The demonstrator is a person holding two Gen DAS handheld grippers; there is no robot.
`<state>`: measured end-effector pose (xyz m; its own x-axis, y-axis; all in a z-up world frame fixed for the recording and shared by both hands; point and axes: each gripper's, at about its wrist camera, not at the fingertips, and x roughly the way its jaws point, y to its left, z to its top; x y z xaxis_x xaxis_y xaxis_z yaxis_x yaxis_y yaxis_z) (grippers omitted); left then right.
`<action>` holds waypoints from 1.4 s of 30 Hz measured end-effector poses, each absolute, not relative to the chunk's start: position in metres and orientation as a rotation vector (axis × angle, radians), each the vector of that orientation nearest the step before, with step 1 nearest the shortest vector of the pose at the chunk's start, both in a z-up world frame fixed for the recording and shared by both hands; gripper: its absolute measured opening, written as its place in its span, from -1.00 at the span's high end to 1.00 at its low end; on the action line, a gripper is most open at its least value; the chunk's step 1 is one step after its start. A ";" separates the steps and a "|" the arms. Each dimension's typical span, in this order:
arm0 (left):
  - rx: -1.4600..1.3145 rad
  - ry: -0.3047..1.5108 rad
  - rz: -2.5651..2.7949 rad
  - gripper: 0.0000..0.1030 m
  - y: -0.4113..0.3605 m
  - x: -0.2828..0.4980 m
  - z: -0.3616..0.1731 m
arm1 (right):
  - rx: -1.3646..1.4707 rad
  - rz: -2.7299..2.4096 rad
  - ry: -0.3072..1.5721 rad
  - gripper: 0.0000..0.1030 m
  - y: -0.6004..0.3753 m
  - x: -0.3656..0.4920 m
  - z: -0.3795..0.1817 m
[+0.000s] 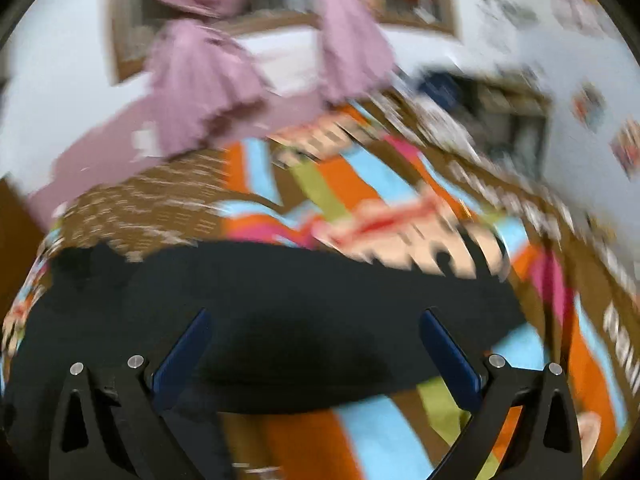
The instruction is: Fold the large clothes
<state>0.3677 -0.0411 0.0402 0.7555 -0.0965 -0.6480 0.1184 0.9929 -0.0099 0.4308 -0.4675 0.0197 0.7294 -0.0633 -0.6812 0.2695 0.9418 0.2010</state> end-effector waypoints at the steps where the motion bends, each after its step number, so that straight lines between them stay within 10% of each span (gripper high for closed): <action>1: 0.023 0.720 -0.132 -0.96 -0.048 0.377 0.032 | 0.392 -0.228 0.775 -1.00 -0.497 0.430 0.001; 17: 0.007 0.873 -0.179 -0.96 -0.143 0.467 -0.068 | 1.032 -0.161 0.877 -1.00 -0.627 0.420 -0.121; 22: -0.040 0.878 -0.200 -0.97 -0.135 0.466 -0.092 | 0.975 -0.098 0.906 0.27 -0.604 0.432 -0.113; 25: -0.031 0.876 -0.195 -0.97 -0.136 0.463 -0.095 | 0.913 -0.127 0.864 0.66 -0.599 0.431 -0.092; 42: -0.298 0.775 -0.176 -0.95 -0.024 0.416 -0.012 | 0.098 0.086 0.460 0.85 -0.339 0.413 0.110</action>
<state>0.4159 -0.0244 -0.0121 0.7031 -0.2642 -0.6602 0.0470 0.9436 -0.3277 0.4130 -0.3391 0.1102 0.8926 0.1046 -0.4386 -0.0605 0.9917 0.1133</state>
